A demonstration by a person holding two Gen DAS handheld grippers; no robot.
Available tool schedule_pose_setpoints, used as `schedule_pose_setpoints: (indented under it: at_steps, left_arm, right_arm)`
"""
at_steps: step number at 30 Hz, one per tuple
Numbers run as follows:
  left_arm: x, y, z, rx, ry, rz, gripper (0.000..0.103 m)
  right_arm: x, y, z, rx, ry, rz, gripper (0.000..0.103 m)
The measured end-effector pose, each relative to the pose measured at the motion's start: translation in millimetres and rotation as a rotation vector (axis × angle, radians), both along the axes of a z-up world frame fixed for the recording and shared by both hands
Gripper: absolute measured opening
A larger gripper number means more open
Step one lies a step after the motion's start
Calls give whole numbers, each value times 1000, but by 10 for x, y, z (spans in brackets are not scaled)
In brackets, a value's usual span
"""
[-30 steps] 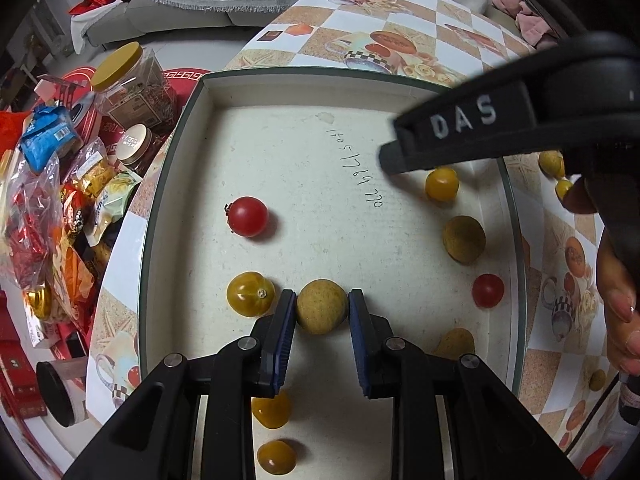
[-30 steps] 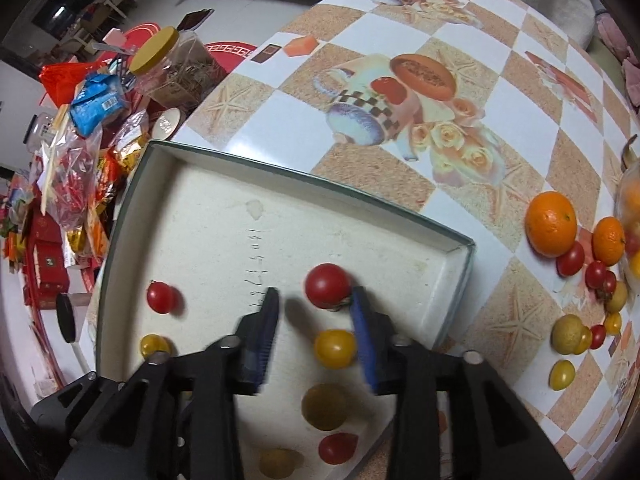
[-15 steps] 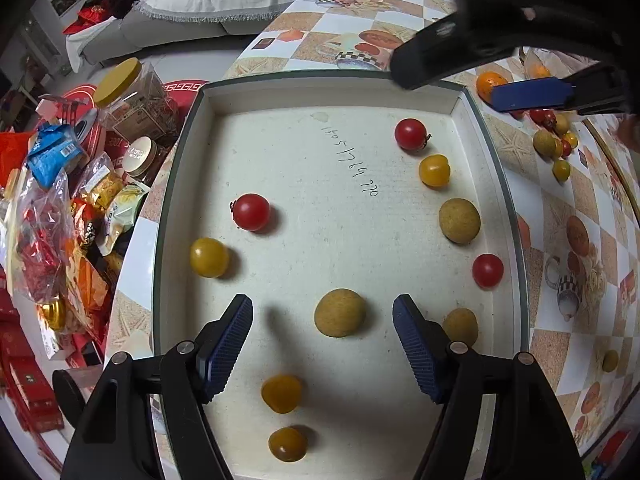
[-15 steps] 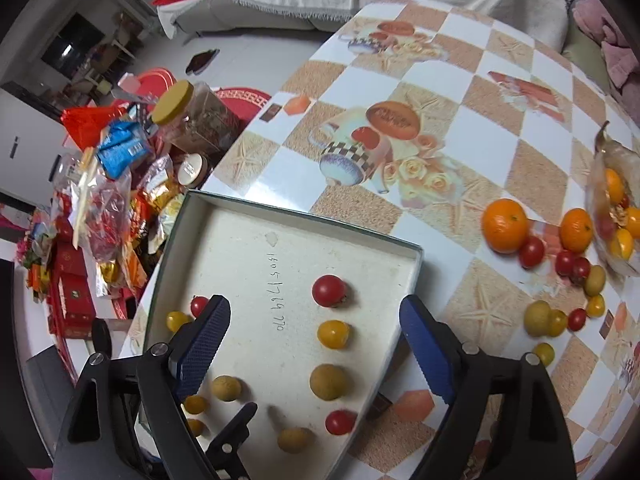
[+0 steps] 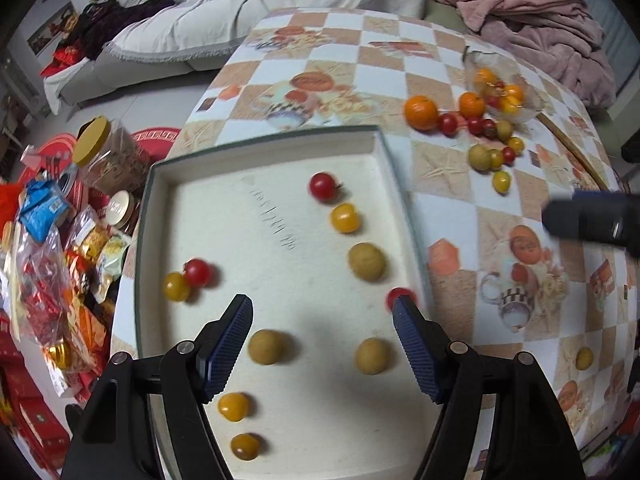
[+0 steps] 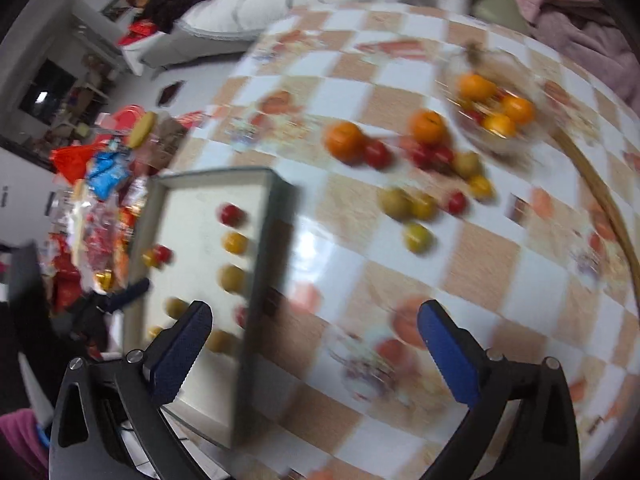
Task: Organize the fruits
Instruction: 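Grasp a yellow cherry tomato with the left tool while the right tool grasps another yellow cherry tomato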
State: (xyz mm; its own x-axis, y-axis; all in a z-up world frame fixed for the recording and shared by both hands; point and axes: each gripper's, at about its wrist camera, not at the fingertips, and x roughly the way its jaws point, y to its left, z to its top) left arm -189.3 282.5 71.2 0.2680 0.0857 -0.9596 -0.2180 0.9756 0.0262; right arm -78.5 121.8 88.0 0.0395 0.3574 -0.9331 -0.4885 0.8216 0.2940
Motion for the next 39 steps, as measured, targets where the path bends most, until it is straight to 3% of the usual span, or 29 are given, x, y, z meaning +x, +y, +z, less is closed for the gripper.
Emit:
schedule_pose_setpoints:
  at_steps: [7, 15, 22, 28, 29, 33, 39]
  left_arm:
    - [222, -353, 104, -28, -19, -75, 74]
    - [433, -769, 15, -77, 10, -134, 74]
    - [777, -984, -146, -94, 27, -127, 74]
    - [1073, -1097, -247, -91, 16, -113, 74]
    - [1118, -1111, -264, -90, 16, -109, 74]
    - [1255, -1166, -353, -94, 21, -89, 73]
    - [1370, -1197, -490, -96, 42, -58, 73]
  right_arm:
    - [-213, -922, -194, -156, 23, -154, 103]
    - [-489, -1428, -451, -187, 109, -224, 103]
    - [-326, -1451, -437, -160, 70, -228, 103]
    - [178, -1326, -340, -128, -8, -250, 101]
    - [289, -1294, -325, -118, -19, -254, 99]
    - [686, -1159, -335, -91, -36, -252, 77]
    - [1063, -875, -445, -48, -23, -218, 73]
